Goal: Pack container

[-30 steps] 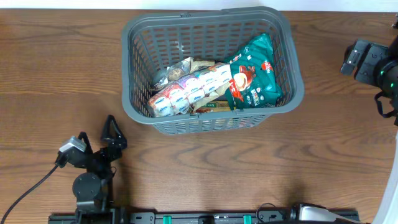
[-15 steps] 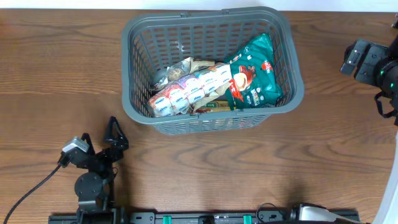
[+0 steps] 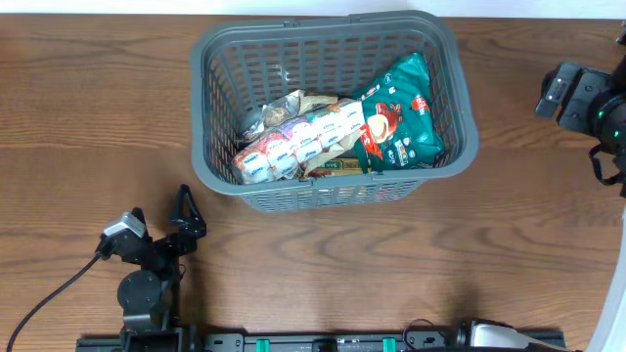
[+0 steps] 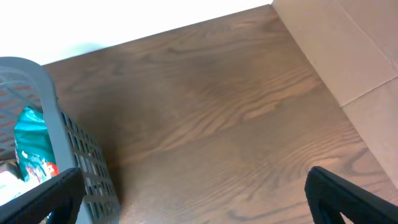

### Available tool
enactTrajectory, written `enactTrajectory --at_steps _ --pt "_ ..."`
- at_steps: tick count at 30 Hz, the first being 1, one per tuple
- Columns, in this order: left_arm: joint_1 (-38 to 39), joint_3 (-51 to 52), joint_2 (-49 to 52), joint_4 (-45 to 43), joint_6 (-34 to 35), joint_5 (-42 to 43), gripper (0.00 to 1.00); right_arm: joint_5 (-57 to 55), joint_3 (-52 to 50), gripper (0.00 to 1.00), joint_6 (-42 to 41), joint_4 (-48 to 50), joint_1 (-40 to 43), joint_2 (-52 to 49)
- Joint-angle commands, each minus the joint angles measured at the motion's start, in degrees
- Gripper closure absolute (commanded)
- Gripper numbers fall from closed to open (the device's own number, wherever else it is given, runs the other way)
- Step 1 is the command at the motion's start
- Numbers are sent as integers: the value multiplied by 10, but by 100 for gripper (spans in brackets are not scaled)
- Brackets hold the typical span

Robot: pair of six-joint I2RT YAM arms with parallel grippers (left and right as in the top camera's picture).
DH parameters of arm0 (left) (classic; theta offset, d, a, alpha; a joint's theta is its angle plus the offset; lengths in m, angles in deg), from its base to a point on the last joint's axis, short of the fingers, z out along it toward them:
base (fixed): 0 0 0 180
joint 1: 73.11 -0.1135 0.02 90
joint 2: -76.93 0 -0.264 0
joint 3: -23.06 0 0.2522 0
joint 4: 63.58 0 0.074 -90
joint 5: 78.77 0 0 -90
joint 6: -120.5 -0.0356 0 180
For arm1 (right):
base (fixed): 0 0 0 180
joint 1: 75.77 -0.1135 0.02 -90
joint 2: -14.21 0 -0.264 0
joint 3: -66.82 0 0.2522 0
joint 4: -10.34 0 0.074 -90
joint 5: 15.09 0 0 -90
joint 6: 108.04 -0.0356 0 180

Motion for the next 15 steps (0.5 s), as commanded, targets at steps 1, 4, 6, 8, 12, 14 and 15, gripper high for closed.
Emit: enactTrajectory --at_steps 1,4,6,8,12,14,15 --pt "2 12 -3 23 -14 -2 1 -7 7 1 -6 -1 3 -1" --pt "2 12 -3 23 -14 -2 1 -7 7 1 -6 -1 3 -1" --pt "2 12 -3 23 -14 -2 1 -7 7 1 -6 -1 3 -1" --pt "2 12 -3 23 -14 -2 1 -7 7 1 -6 -1 3 -1" --pt "2 12 -3 23 -25 -5 1 -7 7 1 -6 -1 3 -1" --pt "1 12 -3 23 -98 -6 1 -7 7 1 -6 -1 3 -1" --pt "1 12 -2 23 -129 -6 1 -7 7 1 -6 -1 3 -1"
